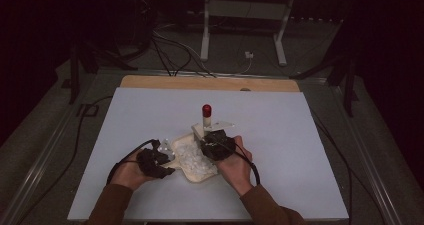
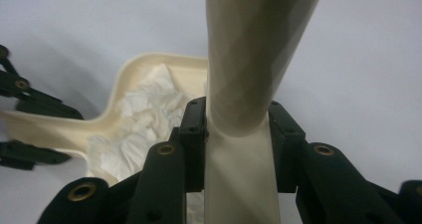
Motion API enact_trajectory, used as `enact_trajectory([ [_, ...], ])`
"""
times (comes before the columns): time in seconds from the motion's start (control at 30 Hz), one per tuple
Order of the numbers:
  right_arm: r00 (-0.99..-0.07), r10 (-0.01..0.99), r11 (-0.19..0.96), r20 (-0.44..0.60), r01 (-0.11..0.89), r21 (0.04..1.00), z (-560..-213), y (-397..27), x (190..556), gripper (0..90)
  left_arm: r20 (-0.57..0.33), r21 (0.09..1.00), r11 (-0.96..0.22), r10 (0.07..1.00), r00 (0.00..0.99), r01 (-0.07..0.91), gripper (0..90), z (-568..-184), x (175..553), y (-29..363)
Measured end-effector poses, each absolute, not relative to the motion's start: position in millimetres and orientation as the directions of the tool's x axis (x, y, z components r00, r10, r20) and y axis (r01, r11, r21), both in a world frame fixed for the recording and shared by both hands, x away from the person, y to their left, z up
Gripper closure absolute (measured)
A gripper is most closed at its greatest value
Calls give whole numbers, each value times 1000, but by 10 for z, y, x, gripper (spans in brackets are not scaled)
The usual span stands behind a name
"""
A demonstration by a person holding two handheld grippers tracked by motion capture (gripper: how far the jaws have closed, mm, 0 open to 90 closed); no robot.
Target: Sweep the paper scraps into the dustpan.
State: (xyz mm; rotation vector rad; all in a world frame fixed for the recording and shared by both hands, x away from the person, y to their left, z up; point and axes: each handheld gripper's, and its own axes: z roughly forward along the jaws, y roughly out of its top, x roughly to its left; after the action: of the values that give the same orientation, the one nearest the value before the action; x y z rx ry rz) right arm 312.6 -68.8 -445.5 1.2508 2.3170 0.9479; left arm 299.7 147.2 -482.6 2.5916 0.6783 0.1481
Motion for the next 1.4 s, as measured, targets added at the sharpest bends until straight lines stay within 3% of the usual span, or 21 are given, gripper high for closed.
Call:
enact_trajectory([
  [0.3,-628,778,457,6,572,681,-4457,-533,3055,673,-12,476,-764,490,872,436,662,-4856,2967,1458],
  [0.67,-656,754,471,1,543,696,-4254,-782,3130,673,-7,521,-739,496,868,426,663,-4942,2910,1503],
  [1.07,-664,747,443,36,537,718,-4082,-958,3181,673,1,545,-729,494,869,414,664,-4943,2900,1509],
  [1.4,-659,752,459,-21,501,733,-4065,-1061,3233,673,3,579,-700,514,858,418,665,-4911,2890,1559],
])
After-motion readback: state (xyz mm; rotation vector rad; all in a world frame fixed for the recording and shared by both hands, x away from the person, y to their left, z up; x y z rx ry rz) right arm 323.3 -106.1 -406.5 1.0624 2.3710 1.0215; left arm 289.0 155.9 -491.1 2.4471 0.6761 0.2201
